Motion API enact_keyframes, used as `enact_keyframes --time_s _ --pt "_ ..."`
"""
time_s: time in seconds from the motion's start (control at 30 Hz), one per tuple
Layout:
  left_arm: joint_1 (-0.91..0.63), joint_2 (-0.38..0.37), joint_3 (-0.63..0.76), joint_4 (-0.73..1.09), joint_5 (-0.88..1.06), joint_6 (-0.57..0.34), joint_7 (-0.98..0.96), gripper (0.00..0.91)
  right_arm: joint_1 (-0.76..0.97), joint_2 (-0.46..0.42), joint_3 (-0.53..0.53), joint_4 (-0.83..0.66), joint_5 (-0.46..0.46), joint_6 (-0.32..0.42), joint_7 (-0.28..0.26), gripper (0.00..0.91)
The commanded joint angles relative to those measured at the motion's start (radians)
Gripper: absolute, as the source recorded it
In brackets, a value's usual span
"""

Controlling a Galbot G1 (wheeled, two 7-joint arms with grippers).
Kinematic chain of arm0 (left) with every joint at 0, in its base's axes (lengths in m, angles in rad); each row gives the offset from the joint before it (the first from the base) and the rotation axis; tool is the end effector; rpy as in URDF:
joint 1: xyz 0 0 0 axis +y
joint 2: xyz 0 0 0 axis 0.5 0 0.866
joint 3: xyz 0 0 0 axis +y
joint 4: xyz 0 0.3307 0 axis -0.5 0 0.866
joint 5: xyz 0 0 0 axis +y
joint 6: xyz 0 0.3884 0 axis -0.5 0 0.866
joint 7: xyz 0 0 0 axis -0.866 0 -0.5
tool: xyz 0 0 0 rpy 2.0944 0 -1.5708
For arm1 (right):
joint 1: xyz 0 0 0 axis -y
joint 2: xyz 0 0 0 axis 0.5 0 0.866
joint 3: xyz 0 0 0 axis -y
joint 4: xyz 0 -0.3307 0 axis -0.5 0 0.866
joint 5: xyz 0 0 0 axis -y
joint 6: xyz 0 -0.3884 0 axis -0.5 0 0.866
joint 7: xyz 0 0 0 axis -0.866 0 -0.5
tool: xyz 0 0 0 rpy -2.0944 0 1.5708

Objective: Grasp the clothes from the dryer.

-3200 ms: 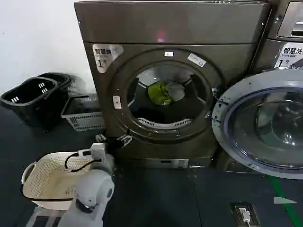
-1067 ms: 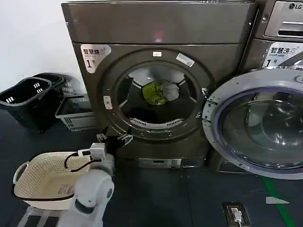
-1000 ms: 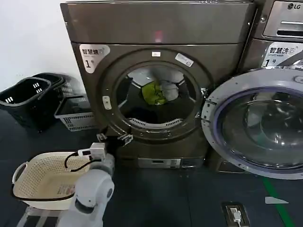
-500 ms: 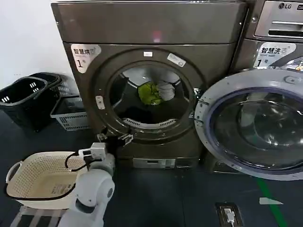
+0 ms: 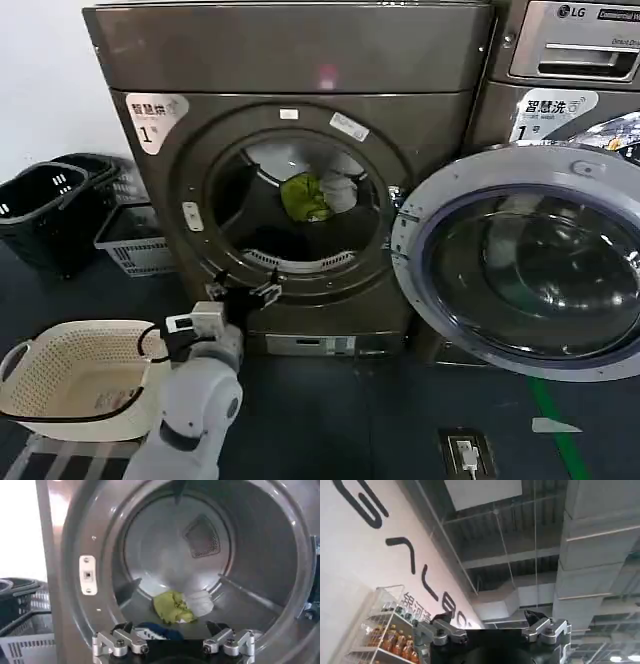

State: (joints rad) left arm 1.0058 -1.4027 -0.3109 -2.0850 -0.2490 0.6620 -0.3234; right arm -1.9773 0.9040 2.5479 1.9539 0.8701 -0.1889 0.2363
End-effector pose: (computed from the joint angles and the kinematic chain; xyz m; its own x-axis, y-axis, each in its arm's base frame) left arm 0.3365 -0.0470 -0.1358 -0.9877 0.0108 0.1560 0.0119 0.9999 0.0060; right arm -0.0507 -0.3692 0.1591 -0.2261 0.6494 -0.7260 0.9602 0.2739 -0.0540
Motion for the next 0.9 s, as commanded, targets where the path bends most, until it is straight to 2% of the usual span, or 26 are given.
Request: enact_keyframes --time_s 0.03,0.9 --pt "-0.001 0.001 0.002 0.001 0.0 0.0 0.001 0.907 0.0 0.001 0.001 0.0 -0.001 0.002 -0.001 0.907" --pt "-0.005 -0.006 0.004 0.002 0.003 0.0 0.001 0.907 -0.008 -0.004 0.008 -0.004 0.005 0.012 0.001 0.907"
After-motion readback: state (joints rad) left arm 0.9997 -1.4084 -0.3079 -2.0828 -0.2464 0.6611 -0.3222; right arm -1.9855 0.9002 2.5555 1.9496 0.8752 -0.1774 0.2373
